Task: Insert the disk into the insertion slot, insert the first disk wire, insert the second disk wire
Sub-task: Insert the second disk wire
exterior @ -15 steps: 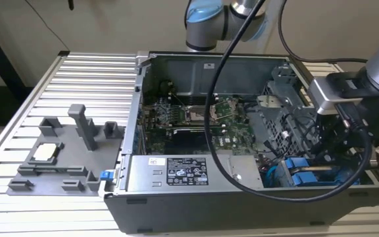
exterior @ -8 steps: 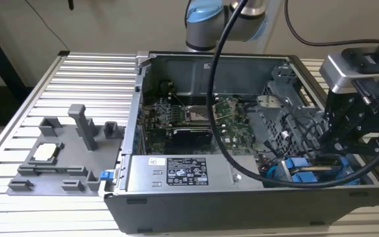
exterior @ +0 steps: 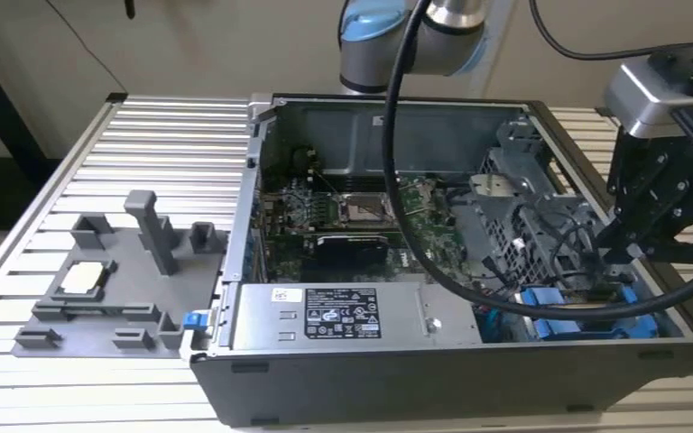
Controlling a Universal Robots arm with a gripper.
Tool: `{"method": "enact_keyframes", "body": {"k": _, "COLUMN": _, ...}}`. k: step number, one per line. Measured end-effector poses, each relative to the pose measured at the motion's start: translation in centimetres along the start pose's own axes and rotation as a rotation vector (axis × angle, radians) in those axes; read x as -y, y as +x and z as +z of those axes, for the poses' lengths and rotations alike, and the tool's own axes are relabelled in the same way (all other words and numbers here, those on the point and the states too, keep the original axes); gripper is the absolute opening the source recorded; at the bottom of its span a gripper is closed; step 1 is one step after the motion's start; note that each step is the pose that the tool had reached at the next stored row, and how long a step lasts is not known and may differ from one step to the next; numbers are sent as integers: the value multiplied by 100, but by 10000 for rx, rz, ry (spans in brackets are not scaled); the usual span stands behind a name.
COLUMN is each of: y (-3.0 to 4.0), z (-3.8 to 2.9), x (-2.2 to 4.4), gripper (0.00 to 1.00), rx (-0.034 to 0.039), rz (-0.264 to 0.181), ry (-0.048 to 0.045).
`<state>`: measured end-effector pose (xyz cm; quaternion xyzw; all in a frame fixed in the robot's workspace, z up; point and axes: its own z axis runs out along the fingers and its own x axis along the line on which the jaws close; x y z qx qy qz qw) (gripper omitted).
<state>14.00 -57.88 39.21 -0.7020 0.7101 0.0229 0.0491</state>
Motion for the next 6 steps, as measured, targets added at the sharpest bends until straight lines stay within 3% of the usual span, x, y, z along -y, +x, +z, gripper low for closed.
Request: {"method": "enact_keyframes", "body": {"k": 6, "y": -1, "z": -4, "x": 0, "gripper": 24, "rx": -2, "rz": 0, "ry": 0}}
